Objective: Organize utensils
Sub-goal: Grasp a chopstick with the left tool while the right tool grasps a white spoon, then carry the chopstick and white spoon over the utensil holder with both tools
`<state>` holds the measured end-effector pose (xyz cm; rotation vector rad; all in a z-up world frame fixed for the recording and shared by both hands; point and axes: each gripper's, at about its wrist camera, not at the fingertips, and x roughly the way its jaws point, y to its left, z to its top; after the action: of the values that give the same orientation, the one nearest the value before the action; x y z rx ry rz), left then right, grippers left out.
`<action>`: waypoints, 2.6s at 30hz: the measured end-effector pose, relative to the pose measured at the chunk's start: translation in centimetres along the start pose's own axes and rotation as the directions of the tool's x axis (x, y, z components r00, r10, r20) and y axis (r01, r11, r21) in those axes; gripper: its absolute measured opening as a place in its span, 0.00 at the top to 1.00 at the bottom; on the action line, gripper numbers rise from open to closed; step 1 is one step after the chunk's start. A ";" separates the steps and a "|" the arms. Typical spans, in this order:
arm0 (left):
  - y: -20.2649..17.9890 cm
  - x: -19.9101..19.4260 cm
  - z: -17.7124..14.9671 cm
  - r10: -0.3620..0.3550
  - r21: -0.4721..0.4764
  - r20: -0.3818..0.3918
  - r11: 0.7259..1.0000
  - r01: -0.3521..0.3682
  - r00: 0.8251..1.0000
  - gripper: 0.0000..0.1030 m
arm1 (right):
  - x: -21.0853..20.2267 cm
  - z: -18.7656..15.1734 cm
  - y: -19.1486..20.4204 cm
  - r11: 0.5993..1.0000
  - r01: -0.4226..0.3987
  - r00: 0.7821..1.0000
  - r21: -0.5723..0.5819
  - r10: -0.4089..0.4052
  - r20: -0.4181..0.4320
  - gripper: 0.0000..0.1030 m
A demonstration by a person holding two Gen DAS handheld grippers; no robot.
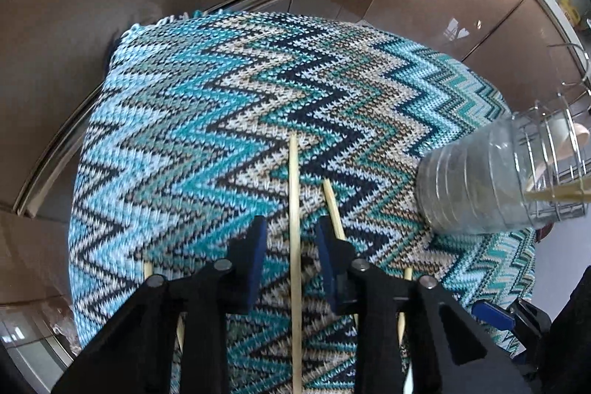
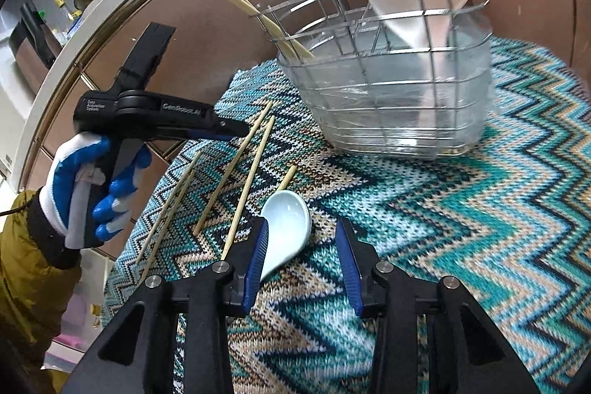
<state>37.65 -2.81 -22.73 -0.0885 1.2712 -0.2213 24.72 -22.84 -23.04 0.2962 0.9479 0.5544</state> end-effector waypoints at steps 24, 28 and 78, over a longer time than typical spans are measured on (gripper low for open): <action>-0.9 2.2 1.2 0.062 0.017 -0.012 0.998 -0.061 0.998 0.94 | 3.3 0.9 -0.7 0.998 -0.037 0.994 -0.050 0.032 -0.103 0.93; -0.6 1.5 0.6 0.050 -0.003 0.014 0.999 -0.050 0.999 0.95 | 3.7 0.8 -0.6 0.998 -0.025 0.994 -0.058 0.018 -0.107 0.93; 3.8 -21.0 -17.5 -0.095 -0.092 0.499 0.982 0.162 0.861 0.95 | -18.5 -10.5 10.2 0.971 0.222 0.936 -0.086 -0.188 0.296 0.94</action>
<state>15.60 6.34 -8.96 -0.3256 0.7646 -0.2130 4.28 -24.97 -11.42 0.1618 0.6520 0.3612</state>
